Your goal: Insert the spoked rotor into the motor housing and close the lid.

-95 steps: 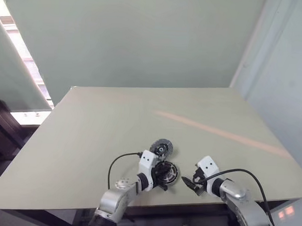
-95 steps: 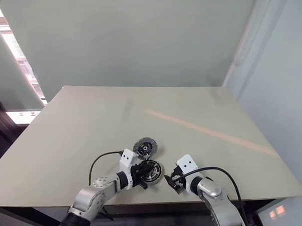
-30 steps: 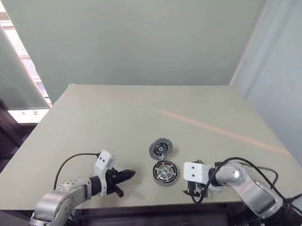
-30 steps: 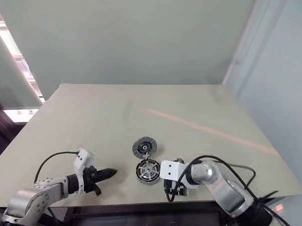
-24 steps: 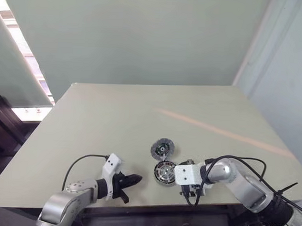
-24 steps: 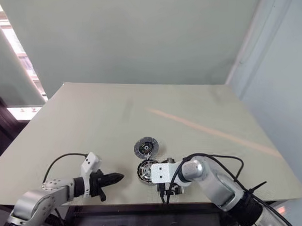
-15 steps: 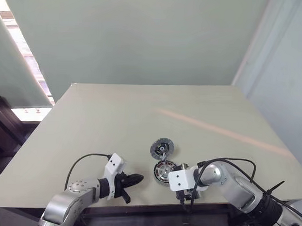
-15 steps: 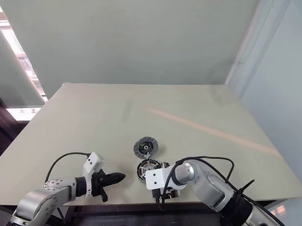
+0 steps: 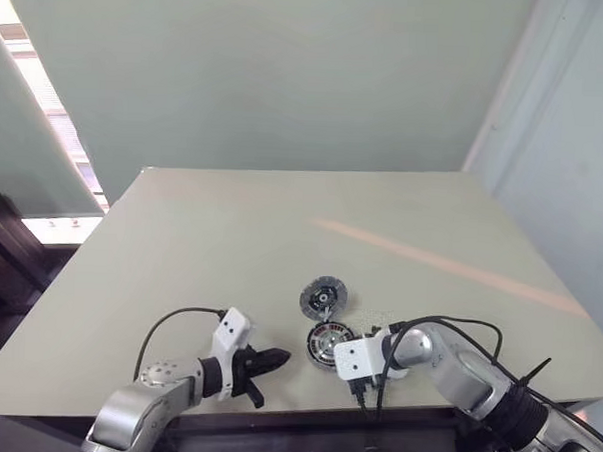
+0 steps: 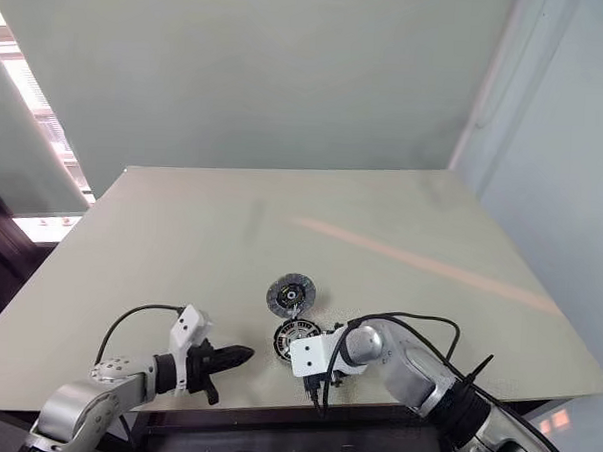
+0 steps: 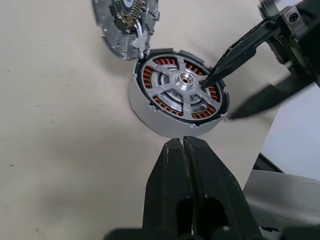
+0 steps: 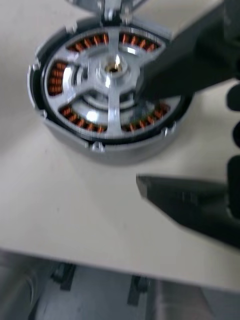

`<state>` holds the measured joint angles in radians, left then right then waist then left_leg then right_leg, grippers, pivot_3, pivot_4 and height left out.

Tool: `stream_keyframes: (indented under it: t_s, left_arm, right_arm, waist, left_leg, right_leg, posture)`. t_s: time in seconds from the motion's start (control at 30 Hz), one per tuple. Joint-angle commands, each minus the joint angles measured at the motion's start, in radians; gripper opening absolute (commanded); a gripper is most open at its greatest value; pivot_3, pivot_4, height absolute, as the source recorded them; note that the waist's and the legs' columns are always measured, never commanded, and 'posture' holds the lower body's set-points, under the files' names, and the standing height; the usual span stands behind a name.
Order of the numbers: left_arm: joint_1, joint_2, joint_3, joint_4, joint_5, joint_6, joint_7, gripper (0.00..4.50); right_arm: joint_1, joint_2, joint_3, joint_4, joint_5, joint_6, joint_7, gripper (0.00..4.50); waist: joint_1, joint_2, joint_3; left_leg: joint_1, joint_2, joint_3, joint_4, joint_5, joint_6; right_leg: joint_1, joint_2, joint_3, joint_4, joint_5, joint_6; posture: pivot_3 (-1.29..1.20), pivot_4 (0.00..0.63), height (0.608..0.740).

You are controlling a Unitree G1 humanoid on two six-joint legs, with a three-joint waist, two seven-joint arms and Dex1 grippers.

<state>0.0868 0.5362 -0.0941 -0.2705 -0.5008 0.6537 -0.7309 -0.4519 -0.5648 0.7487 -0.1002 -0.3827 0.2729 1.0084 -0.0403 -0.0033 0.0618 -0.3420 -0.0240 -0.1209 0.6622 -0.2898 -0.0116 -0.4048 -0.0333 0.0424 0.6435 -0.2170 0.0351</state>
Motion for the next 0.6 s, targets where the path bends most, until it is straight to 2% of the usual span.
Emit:
stream_keyframes:
  t_s: [0.03, 0.13, 0.17, 0.43, 0.6]
  left_arm:
    - [-0.021, -0.004, 0.004, -0.013, 0.008, -0.019, -0.006, 0.00]
    - [-0.023, -0.008, 0.001, -0.012, 0.010, -0.018, -0.005, 0.00]
    - [-0.024, -0.009, 0.000, -0.012, 0.011, -0.018, -0.005, 0.00]
    - [-0.020, -0.018, 0.004, -0.010, 0.020, -0.020, -0.004, 0.00]
    - [-0.011, -0.020, 0.012, -0.003, 0.025, -0.028, -0.002, 0.00]
  right_arm:
    - [-0.009, 0.008, -0.023, 0.022, -0.022, -0.012, -0.009, 1.09]
    - [-0.010, 0.018, -0.028, 0.032, -0.030, -0.016, -0.014, 0.20]
    - [-0.010, 0.021, -0.029, 0.035, -0.032, -0.017, -0.015, 0.12]
    - [-0.008, 0.050, -0.056, 0.030, -0.017, 0.010, -0.025, 0.09]
    - [0.009, 0.112, -0.103, -0.068, 0.060, 0.227, 0.038, 0.09]
  waist:
    - [0.000, -0.001, -0.001]
    - [-0.008, -0.001, -0.001]
    - [-0.009, -0.001, -0.001]
    - [-0.009, -0.001, -0.001]
    - [-0.009, -0.001, -0.001]
  left_leg:
    - [0.000, 0.000, 0.000, 0.000, 0.000, 0.000]
    - [0.001, 0.001, 0.001, 0.000, 0.000, 0.000]
    - [0.001, 0.001, 0.000, 0.001, 0.001, -0.001]
    - [0.002, 0.001, 0.000, 0.001, 0.003, -0.003]
    - [0.002, 0.001, 0.000, 0.001, 0.003, -0.003]
  right_leg:
    - [0.000, 0.000, 0.000, 0.000, 0.000, 0.000]
    - [0.001, 0.000, 0.000, 0.001, 0.000, -0.001]
    - [0.001, 0.001, 0.000, 0.002, 0.000, -0.001]
    - [0.000, 0.001, 0.000, 0.003, 0.001, -0.002]
    - [0.000, 0.001, 0.000, 0.004, 0.002, -0.003]
  posture:
    - [0.00, 0.000, 0.740]
    - [0.00, 0.000, 0.740]
    - [0.00, 0.000, 0.740]
    - [0.00, 0.000, 0.740]
    - [0.00, 0.000, 0.740]
